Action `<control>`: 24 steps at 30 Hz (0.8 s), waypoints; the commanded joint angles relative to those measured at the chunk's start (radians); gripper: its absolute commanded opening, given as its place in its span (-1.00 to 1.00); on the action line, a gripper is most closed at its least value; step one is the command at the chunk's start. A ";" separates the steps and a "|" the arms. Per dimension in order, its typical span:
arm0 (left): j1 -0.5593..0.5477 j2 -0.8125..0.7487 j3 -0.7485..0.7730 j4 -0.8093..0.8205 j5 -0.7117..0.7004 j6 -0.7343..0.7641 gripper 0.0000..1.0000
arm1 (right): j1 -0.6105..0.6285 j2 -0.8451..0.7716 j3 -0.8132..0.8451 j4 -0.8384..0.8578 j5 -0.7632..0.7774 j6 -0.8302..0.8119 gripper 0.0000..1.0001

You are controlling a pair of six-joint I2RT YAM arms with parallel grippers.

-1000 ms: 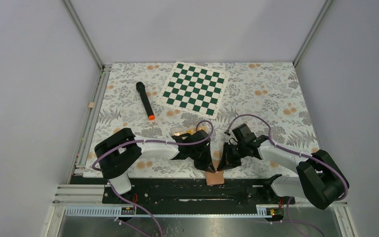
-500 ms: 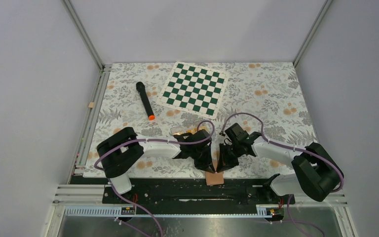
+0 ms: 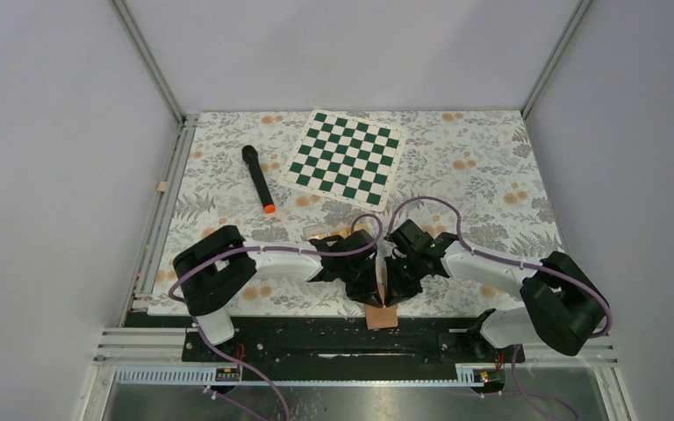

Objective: Put the credit cards into the card holder
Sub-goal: Close the card holder at the center of the board, then reset both arms

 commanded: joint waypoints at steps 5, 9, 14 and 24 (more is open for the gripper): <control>0.013 -0.213 -0.012 0.150 -0.054 0.088 -0.39 | 0.029 -0.174 0.087 -0.060 0.058 0.009 -0.71; 0.082 -0.360 -0.070 0.267 -0.008 0.085 0.22 | 0.025 -0.230 0.202 -0.123 0.083 -0.002 -0.17; 0.235 -0.571 -0.232 0.443 0.043 -0.001 0.94 | -0.021 -0.261 0.270 -0.163 0.029 -0.002 0.60; 0.663 -1.046 -0.488 0.367 0.082 -0.055 0.98 | -0.335 -0.456 0.129 0.070 -0.255 0.216 0.99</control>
